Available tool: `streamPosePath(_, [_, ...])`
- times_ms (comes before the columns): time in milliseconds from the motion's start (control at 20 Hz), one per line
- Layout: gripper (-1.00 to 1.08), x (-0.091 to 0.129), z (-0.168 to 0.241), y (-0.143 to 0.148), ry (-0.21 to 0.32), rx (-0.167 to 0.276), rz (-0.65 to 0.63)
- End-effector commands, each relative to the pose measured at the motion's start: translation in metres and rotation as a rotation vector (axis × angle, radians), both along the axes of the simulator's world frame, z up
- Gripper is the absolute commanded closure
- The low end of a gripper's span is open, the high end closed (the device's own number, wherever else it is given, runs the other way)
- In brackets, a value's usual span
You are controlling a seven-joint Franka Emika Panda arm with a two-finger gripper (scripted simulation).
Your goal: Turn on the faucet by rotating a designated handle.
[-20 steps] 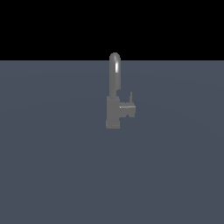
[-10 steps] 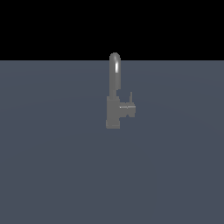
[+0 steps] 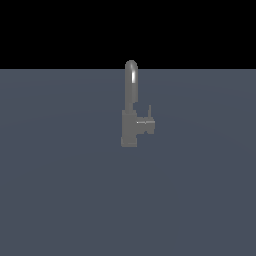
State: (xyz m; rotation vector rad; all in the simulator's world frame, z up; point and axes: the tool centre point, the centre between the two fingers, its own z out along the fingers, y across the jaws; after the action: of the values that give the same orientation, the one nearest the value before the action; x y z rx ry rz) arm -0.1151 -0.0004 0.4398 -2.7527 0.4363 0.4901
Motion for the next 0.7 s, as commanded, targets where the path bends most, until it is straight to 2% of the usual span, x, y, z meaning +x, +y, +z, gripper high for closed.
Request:
streamPosePath(0, [1.08, 0.014, -0.006, -0.003, 0.035, 0.033, -0.035])
streamPosePath(650, [1.08, 0.083, -0.047, -0.022, 0.222, 0.209, -0.217])
